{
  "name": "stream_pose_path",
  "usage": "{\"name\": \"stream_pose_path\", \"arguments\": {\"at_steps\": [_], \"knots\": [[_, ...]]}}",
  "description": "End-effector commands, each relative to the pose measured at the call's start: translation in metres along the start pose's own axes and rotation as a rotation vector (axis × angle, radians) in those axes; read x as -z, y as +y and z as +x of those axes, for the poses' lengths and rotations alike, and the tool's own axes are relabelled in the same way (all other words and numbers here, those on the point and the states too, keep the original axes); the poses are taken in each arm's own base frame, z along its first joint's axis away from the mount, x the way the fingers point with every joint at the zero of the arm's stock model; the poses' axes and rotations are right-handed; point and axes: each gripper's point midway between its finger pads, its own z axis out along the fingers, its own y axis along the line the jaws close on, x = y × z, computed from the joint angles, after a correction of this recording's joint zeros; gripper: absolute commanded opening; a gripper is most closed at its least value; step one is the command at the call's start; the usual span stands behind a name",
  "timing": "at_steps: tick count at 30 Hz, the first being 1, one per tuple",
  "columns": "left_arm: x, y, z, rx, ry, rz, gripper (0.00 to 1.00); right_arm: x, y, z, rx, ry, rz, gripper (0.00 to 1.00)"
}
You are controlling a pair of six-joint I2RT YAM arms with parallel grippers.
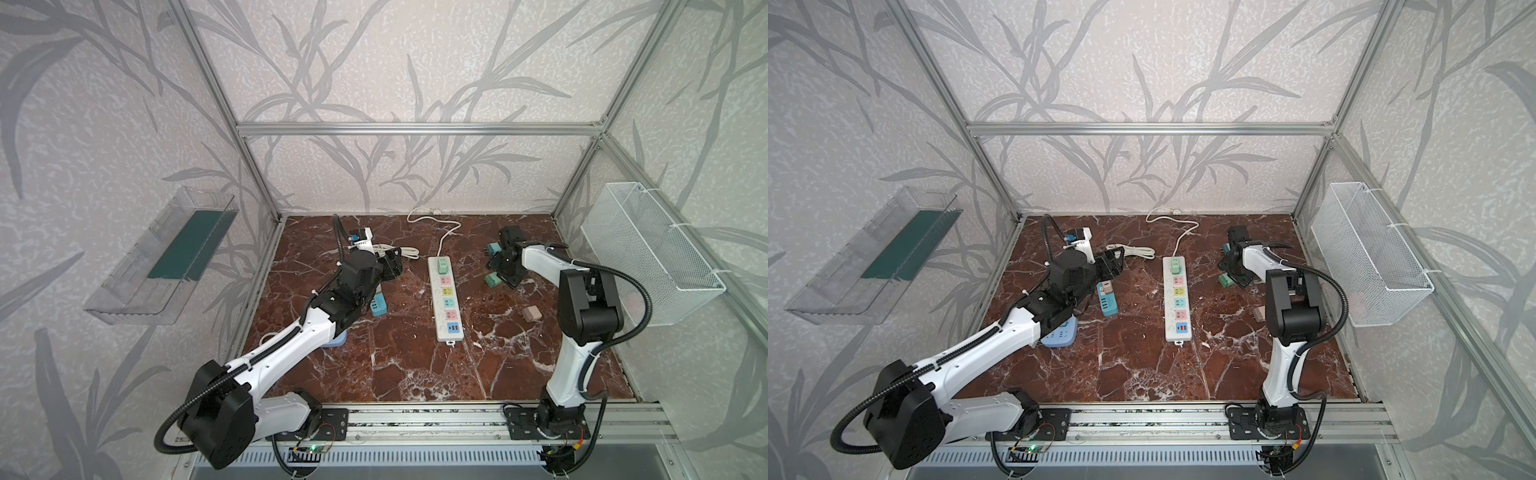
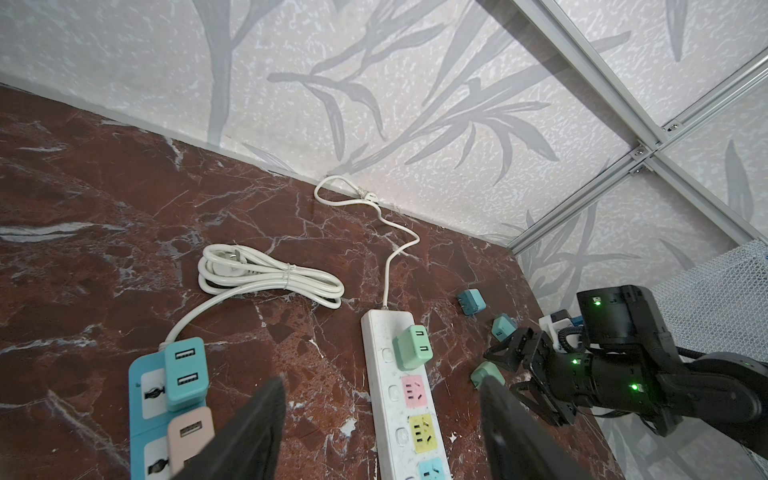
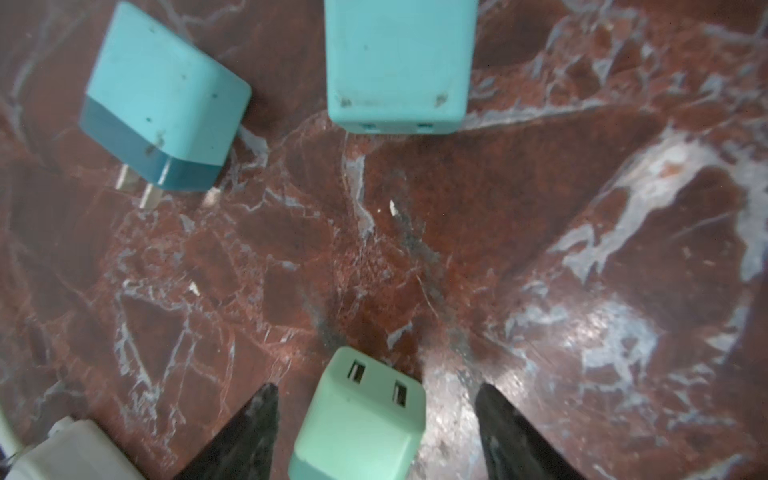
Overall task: Insert the plug
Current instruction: 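Lower the right gripper and close it on a green cube adapter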
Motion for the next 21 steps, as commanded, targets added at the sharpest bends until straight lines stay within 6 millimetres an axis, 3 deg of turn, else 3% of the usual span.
{"name": "stream_pose_path", "arguments": {"at_steps": [1,10,12,15,21], "knots": [[0.000,0.001,-0.003,0.017,-0.016,-0.002,0.73,-0.001,0.004,-0.001,-0.019,-0.011,0.001,0.71],[0.004,0.000,-0.010,0.004,-0.036,-0.003,0.73,-0.005,0.002,0.001,0.038,-0.003,0.005,0.56],[0.005,0.001,-0.012,-0.003,-0.045,-0.007,0.74,-0.006,0.002,0.004,0.045,0.012,-0.001,0.56],[0.006,0.001,-0.014,-0.006,-0.053,-0.010,0.73,-0.003,0.001,0.008,0.053,0.016,-0.005,0.66],[0.009,0.000,-0.017,0.002,-0.057,-0.001,0.73,-0.001,0.007,0.008,0.052,0.013,-0.011,0.67]]}}
